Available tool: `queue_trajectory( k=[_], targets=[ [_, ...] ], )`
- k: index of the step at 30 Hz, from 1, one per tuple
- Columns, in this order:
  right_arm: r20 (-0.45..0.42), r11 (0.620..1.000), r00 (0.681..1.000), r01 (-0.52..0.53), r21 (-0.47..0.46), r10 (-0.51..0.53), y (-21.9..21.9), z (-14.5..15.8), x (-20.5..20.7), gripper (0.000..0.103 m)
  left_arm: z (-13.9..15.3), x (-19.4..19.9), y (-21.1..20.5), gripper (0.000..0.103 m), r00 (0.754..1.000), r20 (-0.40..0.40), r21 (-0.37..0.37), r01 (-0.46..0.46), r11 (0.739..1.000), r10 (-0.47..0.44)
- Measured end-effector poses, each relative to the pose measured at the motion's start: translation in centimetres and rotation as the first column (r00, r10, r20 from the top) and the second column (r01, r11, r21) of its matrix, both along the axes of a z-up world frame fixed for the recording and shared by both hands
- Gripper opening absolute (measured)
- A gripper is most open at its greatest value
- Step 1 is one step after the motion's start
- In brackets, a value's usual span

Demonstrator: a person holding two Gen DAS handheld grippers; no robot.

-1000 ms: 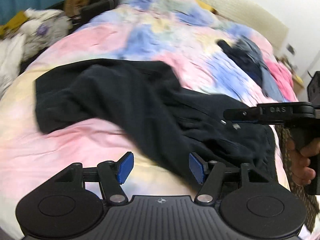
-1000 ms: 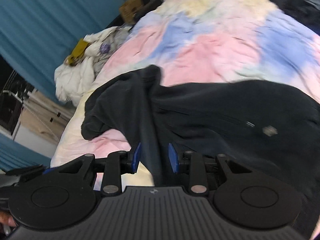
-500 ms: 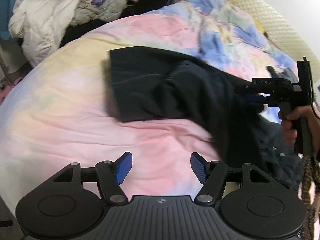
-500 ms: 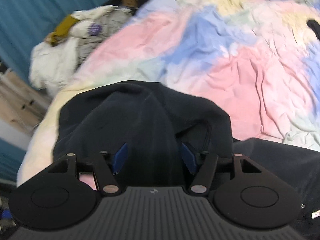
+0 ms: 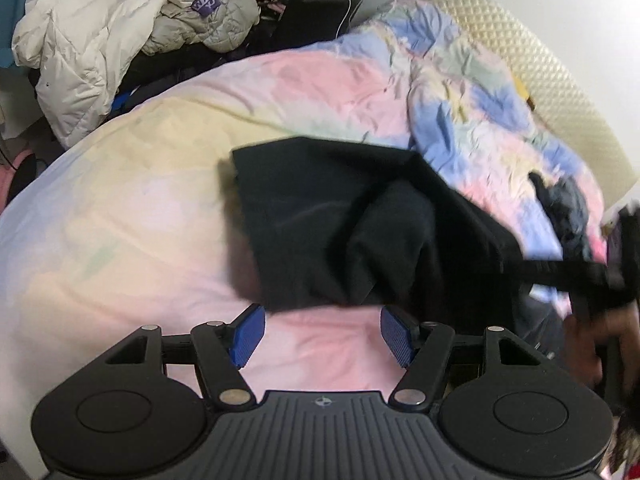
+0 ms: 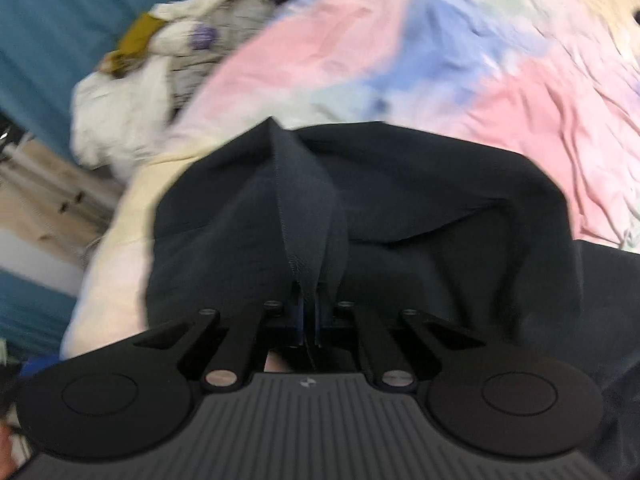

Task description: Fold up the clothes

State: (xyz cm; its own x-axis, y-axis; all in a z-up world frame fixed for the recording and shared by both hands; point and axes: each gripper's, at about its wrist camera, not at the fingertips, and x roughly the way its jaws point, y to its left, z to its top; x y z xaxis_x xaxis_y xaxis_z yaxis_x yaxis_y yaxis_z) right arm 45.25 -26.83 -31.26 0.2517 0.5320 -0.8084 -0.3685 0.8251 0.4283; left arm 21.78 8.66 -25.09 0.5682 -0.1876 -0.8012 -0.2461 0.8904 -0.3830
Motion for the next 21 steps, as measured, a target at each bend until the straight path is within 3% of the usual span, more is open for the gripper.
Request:
queue_trajectory(
  k=[4,8,14,21],
  targets=[
    [0.015,0.997,0.998,-0.069,0.025,0.069,1.2,2.5,-4.4,0.004,0.8,1.1,0.1,0.067,0.999,0.03,-0.074,-0.023,0.997,0.025],
    [0.011,0.991,0.991,-0.135,0.018,0.134,1.4,3.0,-8.4,0.004,1.2,1.0,-0.1,0.068,0.997,0.052,-0.162,-0.048,0.986,0.057],
    [-0.013,0.976,0.976,-0.216,-0.017,0.216,1.7,1.9,-13.2,0.004,0.1,-0.4,0.7,0.07,0.991,0.033,-0.261,-0.116,0.958,0.129],
    [-0.067,0.959,0.96,-0.277,-0.059,0.273,0.7,0.1,-17.2,0.004,-3.5,-0.4,2.8,0.069,0.977,-0.024,-0.332,-0.208,0.92,0.212]
  ],
)
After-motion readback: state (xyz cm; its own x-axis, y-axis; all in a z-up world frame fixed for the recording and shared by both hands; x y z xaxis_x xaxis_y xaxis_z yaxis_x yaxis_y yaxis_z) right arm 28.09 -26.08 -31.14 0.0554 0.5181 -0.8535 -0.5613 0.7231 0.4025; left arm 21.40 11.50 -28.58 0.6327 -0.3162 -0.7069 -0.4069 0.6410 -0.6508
